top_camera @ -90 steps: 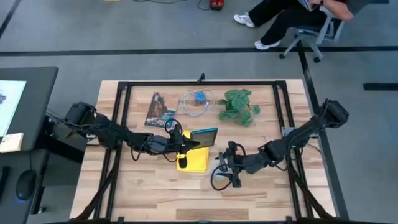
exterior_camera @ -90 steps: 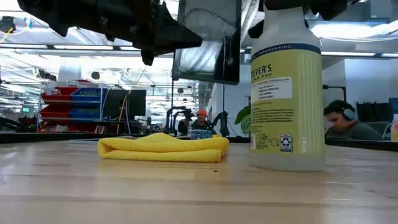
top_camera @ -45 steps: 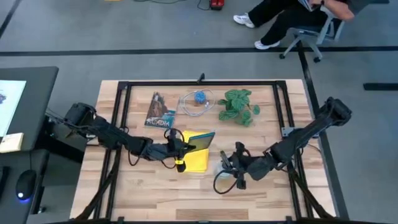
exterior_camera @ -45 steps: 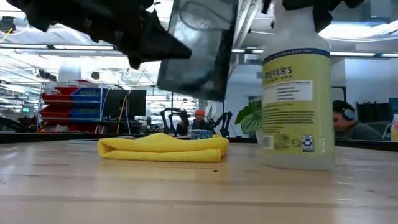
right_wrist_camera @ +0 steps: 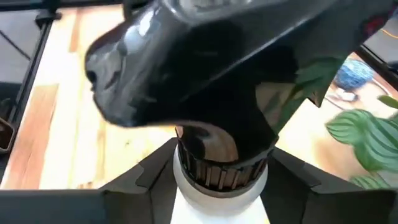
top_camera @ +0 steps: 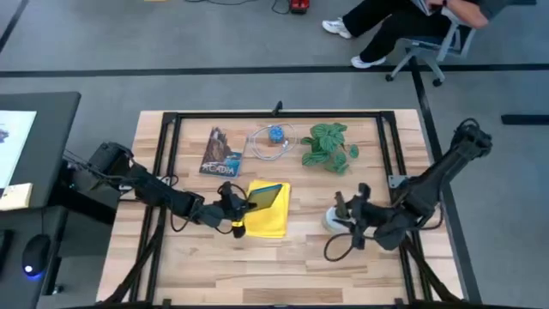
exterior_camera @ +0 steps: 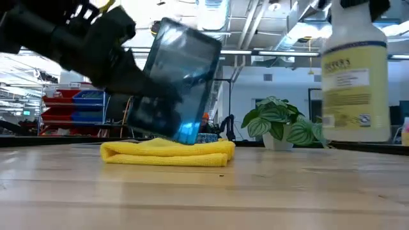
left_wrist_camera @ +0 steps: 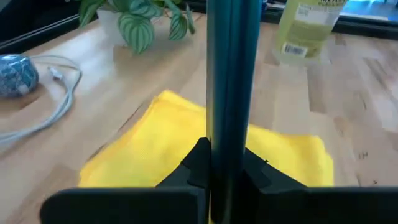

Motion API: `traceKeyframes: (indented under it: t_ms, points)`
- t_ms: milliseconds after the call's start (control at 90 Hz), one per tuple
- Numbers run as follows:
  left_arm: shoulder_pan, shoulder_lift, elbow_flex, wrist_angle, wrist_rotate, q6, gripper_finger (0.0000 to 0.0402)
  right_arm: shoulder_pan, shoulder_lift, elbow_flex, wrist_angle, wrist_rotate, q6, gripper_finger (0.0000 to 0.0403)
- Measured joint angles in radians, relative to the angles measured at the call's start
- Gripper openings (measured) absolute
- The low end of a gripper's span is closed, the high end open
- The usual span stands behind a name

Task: Clean tablet
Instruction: Spray the front of the tablet using the cleaning bottle

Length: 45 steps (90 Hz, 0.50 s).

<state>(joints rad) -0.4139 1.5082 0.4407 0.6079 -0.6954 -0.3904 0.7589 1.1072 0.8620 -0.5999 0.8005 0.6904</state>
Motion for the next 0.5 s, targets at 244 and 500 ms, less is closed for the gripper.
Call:
traceKeyframes:
  t_ms: [244, 500]
  points:
    - [-0.001, 0.0, -0.003, 0.009, 0.001, 0.005, 0.0009, -0.007, -0.001, 0.001, -0.08, -0.016, 0.012, 0.0236]
    - [-0.003, 0.0, -0.003, 0.008, 0.002, 0.003, 0.0009, -0.009, -0.009, 0.046, -0.204, -0.103, 0.035, 0.0239]
